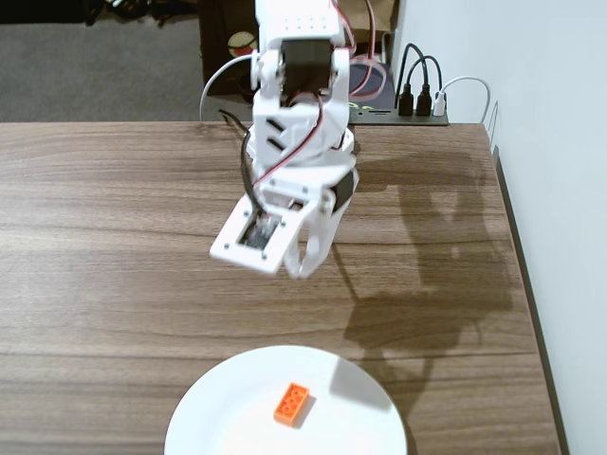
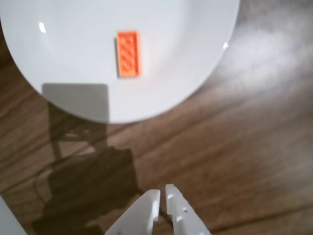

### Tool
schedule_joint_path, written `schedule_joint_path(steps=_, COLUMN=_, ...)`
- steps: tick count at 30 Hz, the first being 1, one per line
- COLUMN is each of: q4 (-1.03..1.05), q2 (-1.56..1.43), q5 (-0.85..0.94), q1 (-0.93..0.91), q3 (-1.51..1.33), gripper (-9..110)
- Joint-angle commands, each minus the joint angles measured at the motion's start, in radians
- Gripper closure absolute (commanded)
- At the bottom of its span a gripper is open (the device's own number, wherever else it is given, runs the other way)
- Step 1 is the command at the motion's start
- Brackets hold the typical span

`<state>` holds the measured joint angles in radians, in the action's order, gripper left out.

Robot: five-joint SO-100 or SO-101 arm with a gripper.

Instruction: Grasp a lego block and put it on the plate.

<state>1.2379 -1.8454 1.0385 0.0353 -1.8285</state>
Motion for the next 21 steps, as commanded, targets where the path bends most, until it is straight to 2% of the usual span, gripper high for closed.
schedule_joint_path(steps=1, q4=-0.043, q2=-0.175, q5=-0.041, q1=0.003, q3=-0.112, gripper=101)
schedule_joint_path(steps=10, q4=-0.075, q2=-0.5, q5=-0.259, q1=0.044, q3=-0.454, gripper=101)
schedule_joint_path(steps=21, q4=-0.123, q2=-0.753, q5=-0.66, q1=0.023, q3=-0.692, gripper=101)
